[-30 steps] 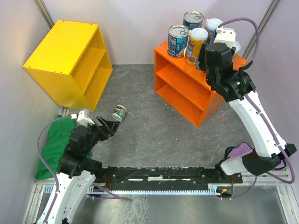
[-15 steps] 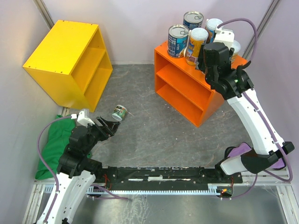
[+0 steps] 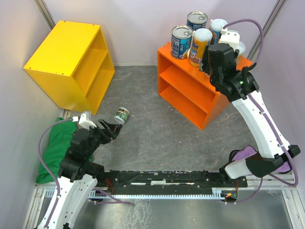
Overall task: Place and organize the canned foods onto the counter
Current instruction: Place the canned food on the counter.
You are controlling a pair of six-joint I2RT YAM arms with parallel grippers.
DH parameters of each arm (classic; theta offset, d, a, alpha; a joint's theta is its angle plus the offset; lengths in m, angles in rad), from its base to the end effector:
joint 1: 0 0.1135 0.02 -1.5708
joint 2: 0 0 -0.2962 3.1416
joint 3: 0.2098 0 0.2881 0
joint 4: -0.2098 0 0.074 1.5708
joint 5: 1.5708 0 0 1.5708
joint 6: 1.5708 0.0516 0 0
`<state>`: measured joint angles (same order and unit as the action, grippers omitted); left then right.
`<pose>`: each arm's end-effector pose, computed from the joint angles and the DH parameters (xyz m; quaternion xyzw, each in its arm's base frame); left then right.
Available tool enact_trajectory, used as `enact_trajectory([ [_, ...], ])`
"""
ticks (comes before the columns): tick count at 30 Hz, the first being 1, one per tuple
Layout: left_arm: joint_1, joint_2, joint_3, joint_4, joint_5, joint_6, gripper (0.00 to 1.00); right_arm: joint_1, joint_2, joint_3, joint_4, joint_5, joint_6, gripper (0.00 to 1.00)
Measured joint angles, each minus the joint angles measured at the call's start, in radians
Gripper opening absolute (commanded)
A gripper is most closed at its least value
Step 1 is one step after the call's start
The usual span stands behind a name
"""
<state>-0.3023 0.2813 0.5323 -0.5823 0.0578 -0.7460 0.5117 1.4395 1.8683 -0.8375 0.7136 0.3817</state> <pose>0.1062 -0.0362 0.2830 -0.1627 0.7974 -0.3109 0.4909 0.2923 0.1254 0.5340 0.1404 0.7940 -0.0411 0.5900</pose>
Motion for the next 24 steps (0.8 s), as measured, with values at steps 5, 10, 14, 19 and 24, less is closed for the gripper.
enact_trajectory([
  [5,0.000,0.000,0.000,0.000,0.000,0.000,0.81,-0.002,0.000,0.000,-0.002,0.000,0.006,0.60],
  [10,0.000,0.000,0.000,0.000,0.001,0.000,0.81,-0.002,0.000,0.000,-0.002,0.000,0.007,0.70],
  [14,0.000,0.000,0.000,0.000,0.001,0.000,0.81,-0.002,0.000,0.000,-0.002,0.000,0.007,0.74],
  [19,0.000,0.000,0.000,0.000,0.001,0.000,0.81,-0.002,0.000,0.000,-0.001,-0.003,0.008,0.83],
  [24,0.000,0.000,0.000,0.000,0.001,0.000,0.81,-0.002,-0.005,0.002,0.013,-0.008,0.007,0.87],
])
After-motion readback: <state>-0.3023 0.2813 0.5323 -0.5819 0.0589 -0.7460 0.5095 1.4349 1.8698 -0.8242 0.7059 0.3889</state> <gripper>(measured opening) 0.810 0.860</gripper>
